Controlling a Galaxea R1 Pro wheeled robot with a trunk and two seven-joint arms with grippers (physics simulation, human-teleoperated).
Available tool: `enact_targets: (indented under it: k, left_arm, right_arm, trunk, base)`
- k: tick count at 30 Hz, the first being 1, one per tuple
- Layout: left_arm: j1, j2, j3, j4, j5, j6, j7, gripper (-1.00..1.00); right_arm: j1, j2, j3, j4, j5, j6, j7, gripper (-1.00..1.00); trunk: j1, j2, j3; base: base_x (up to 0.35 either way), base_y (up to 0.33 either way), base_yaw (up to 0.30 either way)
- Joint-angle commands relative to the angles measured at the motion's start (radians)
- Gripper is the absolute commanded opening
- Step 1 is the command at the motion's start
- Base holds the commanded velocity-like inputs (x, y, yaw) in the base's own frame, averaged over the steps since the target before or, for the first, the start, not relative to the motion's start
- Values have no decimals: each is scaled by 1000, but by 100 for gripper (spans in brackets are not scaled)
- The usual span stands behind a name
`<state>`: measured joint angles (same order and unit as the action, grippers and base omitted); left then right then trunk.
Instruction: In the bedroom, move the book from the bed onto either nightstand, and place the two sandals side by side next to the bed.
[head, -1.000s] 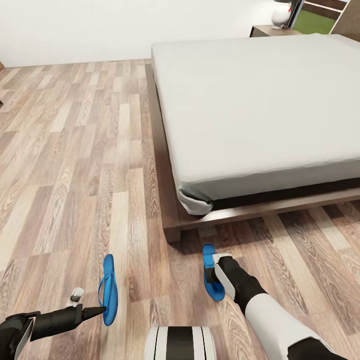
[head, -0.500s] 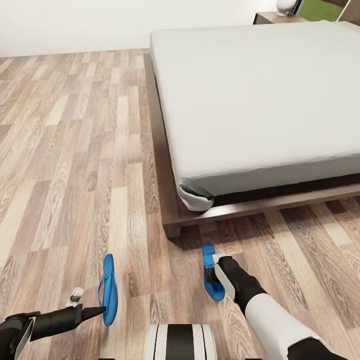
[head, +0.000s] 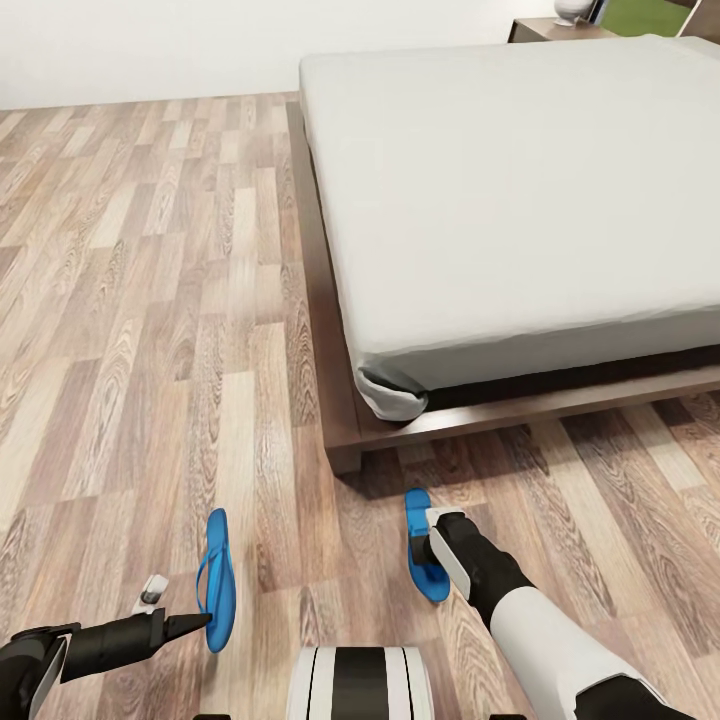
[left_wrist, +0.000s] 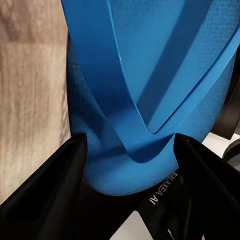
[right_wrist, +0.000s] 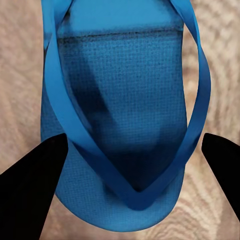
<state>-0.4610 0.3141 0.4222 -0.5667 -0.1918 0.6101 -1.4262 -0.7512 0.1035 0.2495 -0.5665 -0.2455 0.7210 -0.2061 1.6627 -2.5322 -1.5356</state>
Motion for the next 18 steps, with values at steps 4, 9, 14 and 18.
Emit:
enact_targets:
  k: [4, 9, 14, 18]
  left_arm:
    - [-1, -1, 6, -1, -11, 10, -7, -100]
    - [-1, -1, 6, -1, -11, 10, -7, -100]
    - [-1, 0, 7, -1, -11, 10, -7, -100]
    - [-1, 0, 6, -1, -11, 10, -7, -100]
  right_arm:
    - [0, -1, 5, -1, -11, 3, -9, -100]
    - [0, -1, 5, -1, -12, 3, -9, -100]
    - [0, -1, 5, -1, -11, 3, -9, -100]
    - [0, -1, 5, -1, -11, 3, -9, -100]
  trunk:
    - [0, 0, -1]
    - [2, -1, -16]
    - [2, -1, -16]
    - [2, -1, -16]
  base:
    - [0, 0, 0]
    - [0, 0, 0]
    - [0, 0, 0]
    - [0, 0, 0]
